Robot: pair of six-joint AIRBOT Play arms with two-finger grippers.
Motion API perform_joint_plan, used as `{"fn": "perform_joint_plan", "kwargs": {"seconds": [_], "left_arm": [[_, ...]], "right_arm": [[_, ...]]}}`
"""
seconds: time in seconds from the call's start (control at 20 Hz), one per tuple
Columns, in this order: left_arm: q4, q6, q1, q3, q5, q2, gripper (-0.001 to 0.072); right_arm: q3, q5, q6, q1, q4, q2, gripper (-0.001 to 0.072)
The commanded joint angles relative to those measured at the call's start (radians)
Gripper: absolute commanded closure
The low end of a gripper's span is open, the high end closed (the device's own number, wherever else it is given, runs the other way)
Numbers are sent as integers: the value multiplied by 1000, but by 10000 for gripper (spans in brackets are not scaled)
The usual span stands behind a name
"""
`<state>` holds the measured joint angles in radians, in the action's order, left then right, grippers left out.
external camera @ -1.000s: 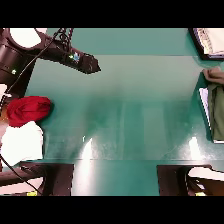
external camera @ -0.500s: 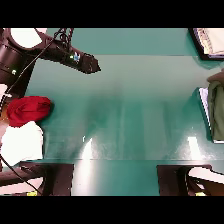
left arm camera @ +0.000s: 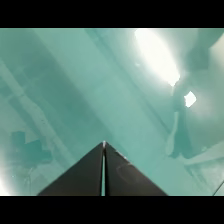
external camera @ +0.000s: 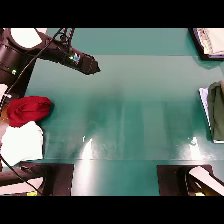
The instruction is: Fold the shirts.
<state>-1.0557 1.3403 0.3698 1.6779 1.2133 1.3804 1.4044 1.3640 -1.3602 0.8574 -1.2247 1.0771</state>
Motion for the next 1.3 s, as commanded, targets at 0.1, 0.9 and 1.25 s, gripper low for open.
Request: {"fn": "perform_joint_plan", "kwargs": {"seconds": [0.1, 0.9, 1.25], "left_arm": [[0, -13, 0, 0, 1, -1, 681], [2, -13, 0, 0, -11, -1, 681], [1, -13, 0, 0, -11, -1, 681]], "right_arm": [[-248, 35, -3, 82, -275, -119, 168], [-295, -147, -30, -431, 131, -259, 687], [-295, -140, -30, -539, 131, -259, 686]]}}
